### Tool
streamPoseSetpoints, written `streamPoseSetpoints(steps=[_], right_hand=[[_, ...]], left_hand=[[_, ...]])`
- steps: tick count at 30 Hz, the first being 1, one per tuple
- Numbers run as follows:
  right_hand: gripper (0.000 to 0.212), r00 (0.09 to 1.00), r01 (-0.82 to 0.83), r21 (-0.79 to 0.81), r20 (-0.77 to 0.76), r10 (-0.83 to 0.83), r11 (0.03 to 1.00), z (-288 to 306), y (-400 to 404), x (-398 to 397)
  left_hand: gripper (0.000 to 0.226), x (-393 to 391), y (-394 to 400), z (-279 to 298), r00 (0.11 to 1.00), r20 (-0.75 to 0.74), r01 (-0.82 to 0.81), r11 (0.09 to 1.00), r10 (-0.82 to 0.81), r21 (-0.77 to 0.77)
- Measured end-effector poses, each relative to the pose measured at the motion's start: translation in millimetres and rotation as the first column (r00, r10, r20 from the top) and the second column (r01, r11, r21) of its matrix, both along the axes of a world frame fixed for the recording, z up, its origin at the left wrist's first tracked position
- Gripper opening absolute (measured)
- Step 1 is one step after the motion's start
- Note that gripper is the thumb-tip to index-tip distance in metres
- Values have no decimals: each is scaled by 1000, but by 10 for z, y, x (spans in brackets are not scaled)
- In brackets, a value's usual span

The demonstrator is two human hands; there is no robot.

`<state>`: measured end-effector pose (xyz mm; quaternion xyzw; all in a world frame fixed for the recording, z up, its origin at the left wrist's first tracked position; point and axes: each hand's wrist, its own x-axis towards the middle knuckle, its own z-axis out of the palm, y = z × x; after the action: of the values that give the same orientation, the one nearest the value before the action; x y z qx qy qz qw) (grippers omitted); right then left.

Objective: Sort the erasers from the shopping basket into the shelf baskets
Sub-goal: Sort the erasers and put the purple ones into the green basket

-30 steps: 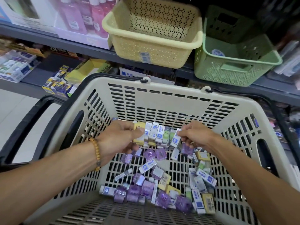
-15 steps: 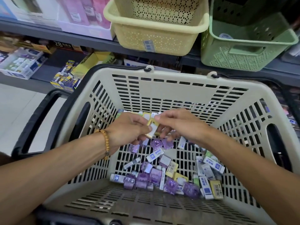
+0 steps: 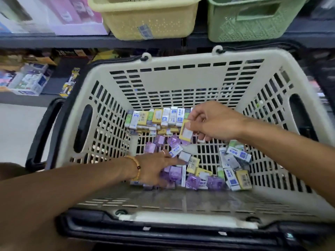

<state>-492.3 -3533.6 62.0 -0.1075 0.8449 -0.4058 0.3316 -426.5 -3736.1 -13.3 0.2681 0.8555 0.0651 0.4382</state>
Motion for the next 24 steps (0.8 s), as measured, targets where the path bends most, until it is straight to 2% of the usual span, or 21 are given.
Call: streamPoseSetpoints(steps=[3,5,7,9,11,13,15,21,24], right_hand=[[14,999,-26,3,-42,26,1000,31,-5,-21],[14,998,-31,-11,-59,31,999,68,-3,-39],[13,997,-30,-15,-71,28,999,97,3,-67],[11,997,-21,-18,-75,20,1000,118,2,-103],[11,996,-10,-27,-86,8,1000,122,3,-142],[11,995,8,-34,-99,-11,999,128,18,-161],[11,994,23,-38,-107,-27,999,127,42,-165],[12,990,32,-29,-139,-35,999,136,121,-174],[13,988,30,-20,-151,-33,999,143,124,-184]], left_hand=[[65,58,16,-68,987,-90,133,991,-135,-29],[57,30,-50,-56,978,-130,158,987,-161,-34],[53,-30,-150,-3,981,-103,158,986,-163,-58],[57,-99,-219,56,978,-97,169,978,-182,-124],[63,-166,-173,91,954,-214,180,971,-212,-158],[52,-203,-9,76,931,-292,209,976,-217,-59],[47,-200,192,8,913,-273,317,948,-303,8],[103,-242,384,-260,831,-390,421,907,-397,-24],[108,-268,486,-336,785,-365,533,846,-502,-18]])
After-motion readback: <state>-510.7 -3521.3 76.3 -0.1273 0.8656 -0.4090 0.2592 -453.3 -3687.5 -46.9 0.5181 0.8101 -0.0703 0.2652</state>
